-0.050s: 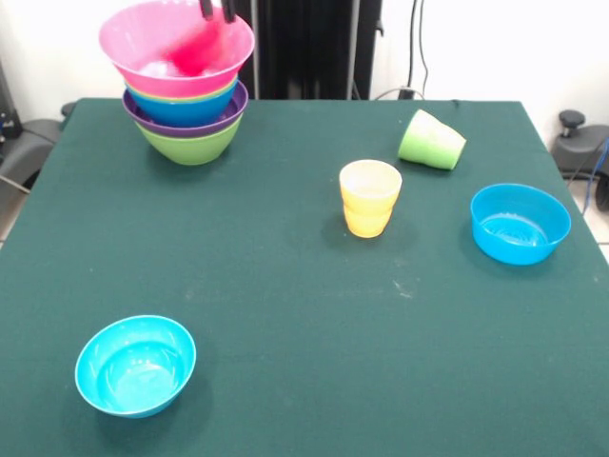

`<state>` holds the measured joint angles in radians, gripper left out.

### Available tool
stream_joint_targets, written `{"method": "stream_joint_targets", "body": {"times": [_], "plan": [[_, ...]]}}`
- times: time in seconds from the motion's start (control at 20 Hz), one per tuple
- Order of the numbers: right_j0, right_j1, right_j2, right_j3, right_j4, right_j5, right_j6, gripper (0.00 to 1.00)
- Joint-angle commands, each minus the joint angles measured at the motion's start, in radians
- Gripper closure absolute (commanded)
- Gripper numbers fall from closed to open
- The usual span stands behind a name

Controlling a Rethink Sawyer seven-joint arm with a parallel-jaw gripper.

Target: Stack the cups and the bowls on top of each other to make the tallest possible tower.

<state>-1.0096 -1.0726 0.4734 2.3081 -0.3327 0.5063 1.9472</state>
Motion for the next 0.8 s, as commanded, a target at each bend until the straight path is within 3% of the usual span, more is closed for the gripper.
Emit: {"method": "stream_joint_targets", "body": {"times": [0.05,0.8], "plan": [[0.011,0.073,0.053,0.037,-0.084,-0.056,-0.067,0.0],[0.035,0.109,0.032,0.02,-0.097,-0.107,-0.009,0.0]]}}
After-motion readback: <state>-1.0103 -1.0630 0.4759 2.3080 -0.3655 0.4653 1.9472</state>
